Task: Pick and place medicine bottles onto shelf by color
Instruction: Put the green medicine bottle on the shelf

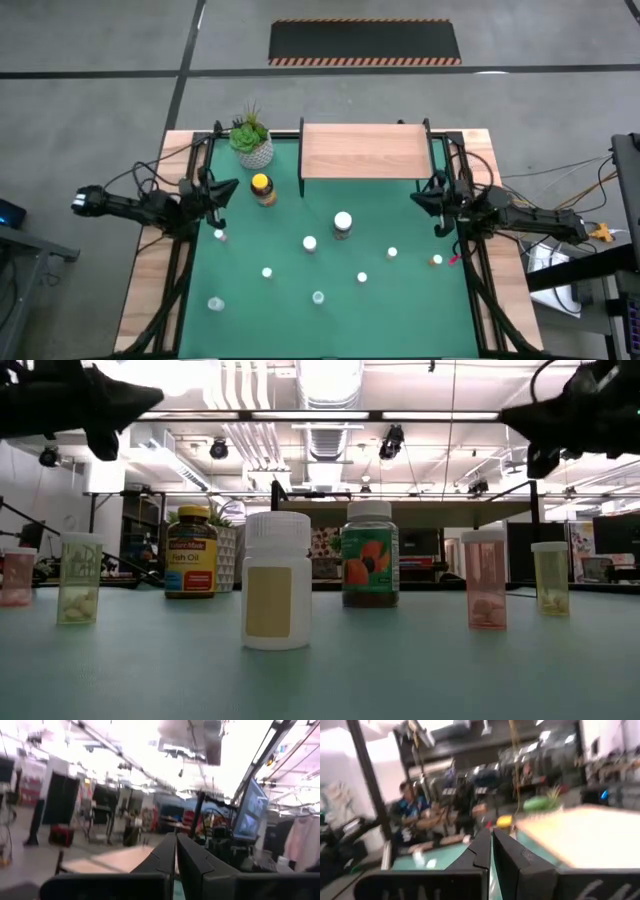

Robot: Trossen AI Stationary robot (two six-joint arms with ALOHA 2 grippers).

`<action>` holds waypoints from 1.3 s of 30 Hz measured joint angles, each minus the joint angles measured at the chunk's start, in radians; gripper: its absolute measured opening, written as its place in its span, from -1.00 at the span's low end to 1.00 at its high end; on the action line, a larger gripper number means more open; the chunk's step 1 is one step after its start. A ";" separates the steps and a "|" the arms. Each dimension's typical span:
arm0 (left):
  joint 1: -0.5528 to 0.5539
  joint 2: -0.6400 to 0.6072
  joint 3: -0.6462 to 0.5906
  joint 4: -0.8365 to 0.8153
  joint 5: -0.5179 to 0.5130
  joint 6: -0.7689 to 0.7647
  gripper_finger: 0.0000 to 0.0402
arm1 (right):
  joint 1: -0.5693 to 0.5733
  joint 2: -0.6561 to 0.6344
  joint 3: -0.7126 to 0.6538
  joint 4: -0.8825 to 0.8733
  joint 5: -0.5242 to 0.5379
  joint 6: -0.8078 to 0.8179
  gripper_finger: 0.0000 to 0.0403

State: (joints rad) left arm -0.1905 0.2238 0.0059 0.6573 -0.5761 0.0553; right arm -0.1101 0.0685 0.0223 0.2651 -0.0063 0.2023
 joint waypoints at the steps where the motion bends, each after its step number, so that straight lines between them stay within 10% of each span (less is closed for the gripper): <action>1: 0.000 0.008 0.000 0.029 0.001 0.017 -1.00 | 0.000 0.013 0.000 0.044 0.001 -0.019 -0.96; 14: 0.000 0.120 0.010 0.194 0.032 0.146 -1.00 | 0.001 0.333 0.000 0.530 -0.019 -0.191 -0.96; 21: 0.000 0.190 0.013 0.448 0.242 0.298 -1.00 | 0.001 0.468 0.001 0.739 -0.021 -0.232 -0.96; 39: 0.000 0.239 0.012 0.619 0.310 0.667 -1.00 | 0.005 0.721 0.366 0.358 -0.035 -0.308 -0.96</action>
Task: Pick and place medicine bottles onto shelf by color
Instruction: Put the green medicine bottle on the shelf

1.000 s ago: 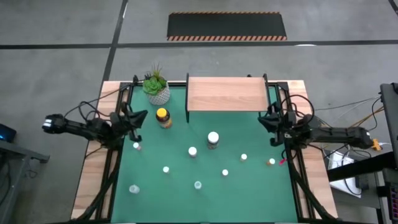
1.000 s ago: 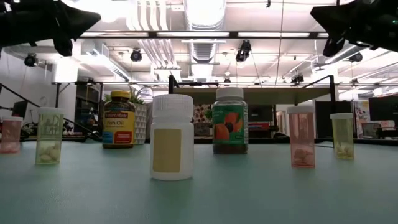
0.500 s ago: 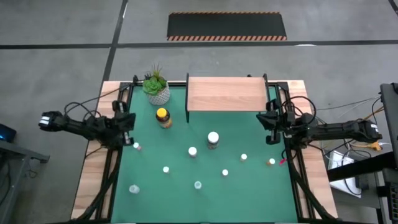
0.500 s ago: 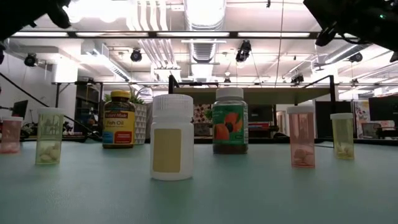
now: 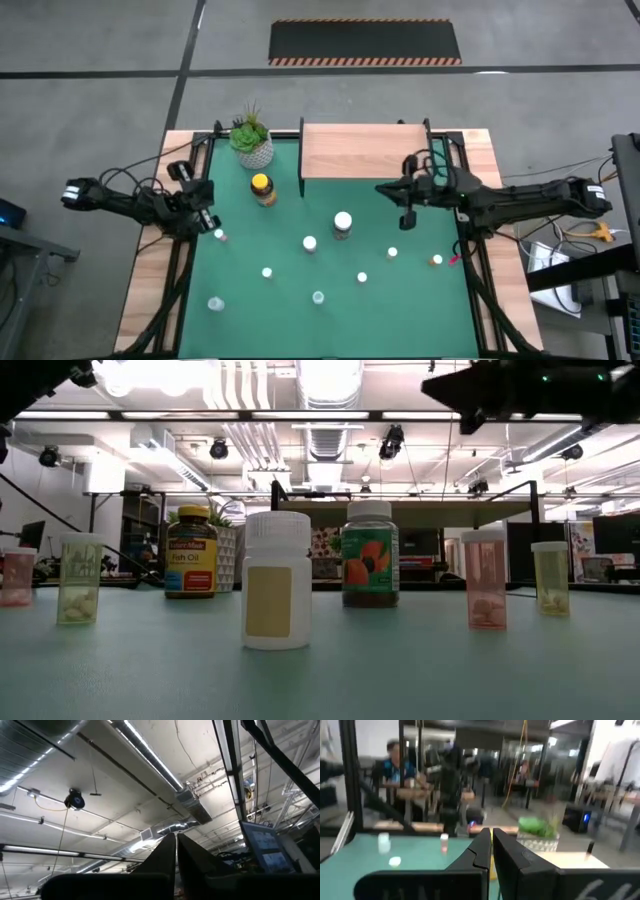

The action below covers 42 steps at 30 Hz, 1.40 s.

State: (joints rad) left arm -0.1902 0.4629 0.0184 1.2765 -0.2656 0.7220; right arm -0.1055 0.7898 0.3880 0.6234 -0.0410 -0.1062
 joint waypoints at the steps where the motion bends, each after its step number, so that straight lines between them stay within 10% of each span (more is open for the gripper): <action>1: 0.000 0.000 -0.004 -0.001 -0.002 0.000 -1.00 | 0.004 0.013 0.035 -0.038 -0.013 0.001 -0.96; 10: 0.000 -0.015 -0.009 -0.002 -0.053 -0.001 -1.00 | 0.127 0.198 0.331 -0.366 -0.103 0.011 -0.96; 20: 0.000 -0.014 -0.010 -0.005 -0.053 -0.009 -1.00 | 0.257 0.438 0.672 -0.824 0.165 0.036 -0.96; 31: 0.000 -0.021 -0.011 -0.001 -0.053 -0.009 -1.00 | 0.253 0.694 1.025 -1.284 0.173 0.174 -0.92; 42: 0.000 -0.040 -0.009 -0.002 -0.053 -0.001 -1.00 | 0.243 0.820 1.107 -1.432 0.225 0.359 -0.12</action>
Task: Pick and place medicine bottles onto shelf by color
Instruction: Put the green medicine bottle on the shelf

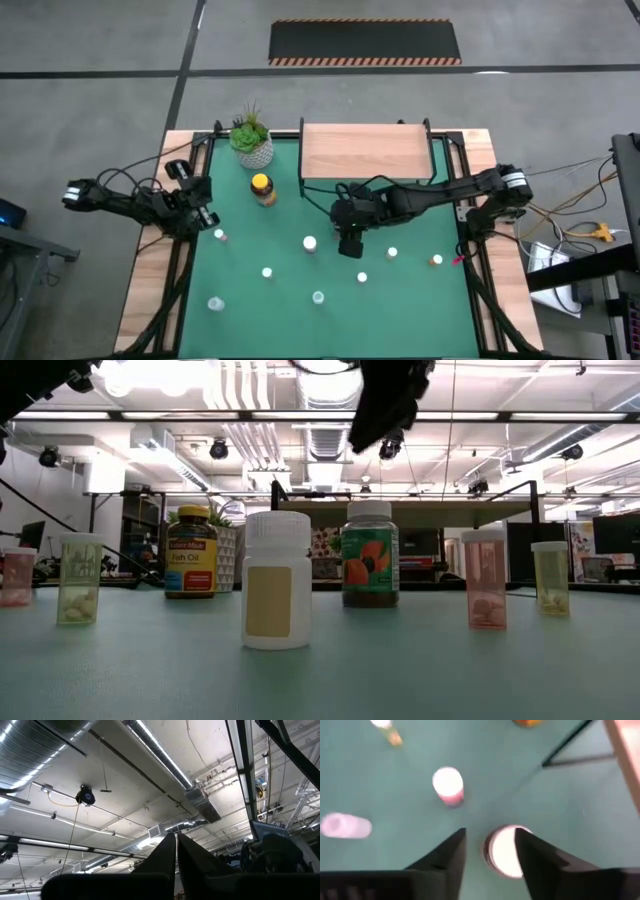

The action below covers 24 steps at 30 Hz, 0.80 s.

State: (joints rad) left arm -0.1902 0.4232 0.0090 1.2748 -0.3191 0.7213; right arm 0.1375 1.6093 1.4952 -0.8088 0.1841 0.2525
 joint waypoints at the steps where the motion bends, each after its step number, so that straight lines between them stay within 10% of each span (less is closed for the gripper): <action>1: 0.000 -0.001 0.000 0.001 0.000 0.000 -1.00 | -0.001 0.008 0.000 -0.022 0.002 0.000 -0.02; 12: -0.001 -0.008 0.000 0.001 -0.001 0.001 -1.00 | -0.027 0.101 -0.017 -0.077 0.042 -0.028 0.74; 24: 0.000 -0.006 0.000 0.000 -0.004 0.001 -1.00 | -0.058 0.113 -0.044 -0.042 0.018 -0.060 0.78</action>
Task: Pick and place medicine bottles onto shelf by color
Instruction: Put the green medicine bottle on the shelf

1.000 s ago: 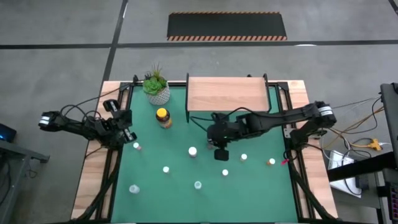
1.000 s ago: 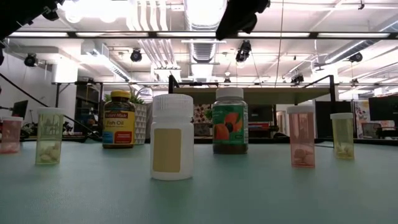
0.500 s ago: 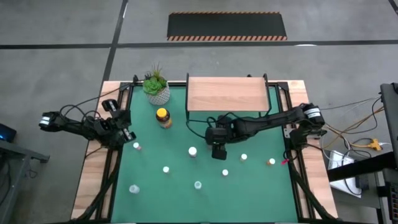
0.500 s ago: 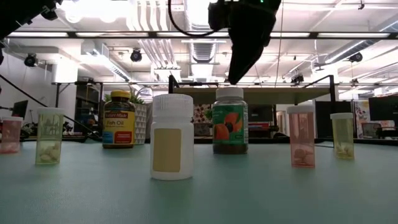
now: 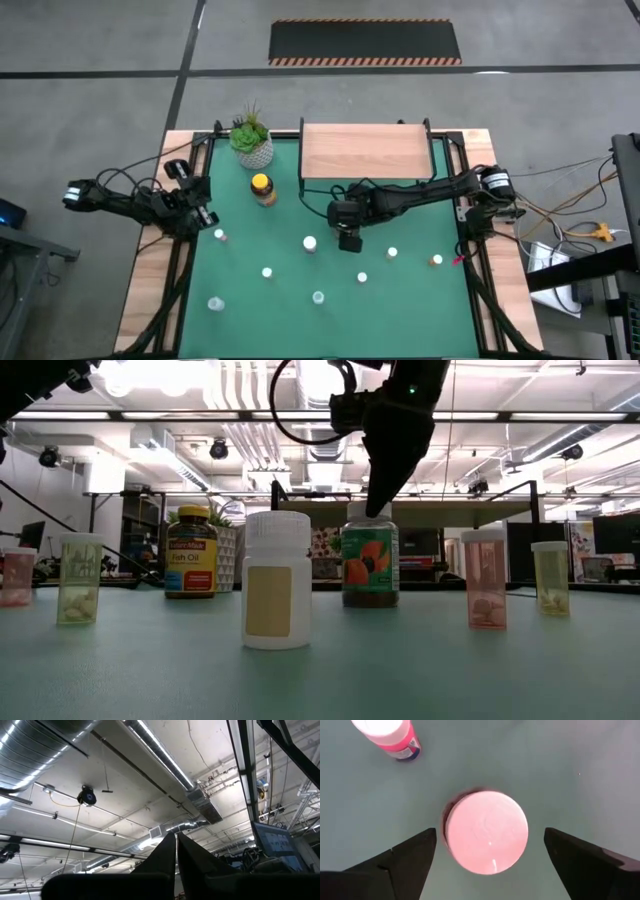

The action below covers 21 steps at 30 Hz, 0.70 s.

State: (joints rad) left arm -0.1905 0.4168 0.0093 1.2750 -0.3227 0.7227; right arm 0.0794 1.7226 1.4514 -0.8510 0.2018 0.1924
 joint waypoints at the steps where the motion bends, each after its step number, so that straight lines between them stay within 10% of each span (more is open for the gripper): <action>1: 0.000 0.000 0.000 -0.001 -0.001 0.000 -1.00 | 0.000 0.000 -0.002 0.013 -0.006 -0.002 0.76; 21: 0.000 0.003 -0.001 -0.001 -0.007 0.000 -1.00 | 0.000 -0.012 -0.022 0.065 -0.055 -0.028 0.09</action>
State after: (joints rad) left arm -0.1902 0.4198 0.0086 1.2737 -0.3298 0.7223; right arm 0.0794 1.7110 1.4296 -0.7856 0.1465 0.1647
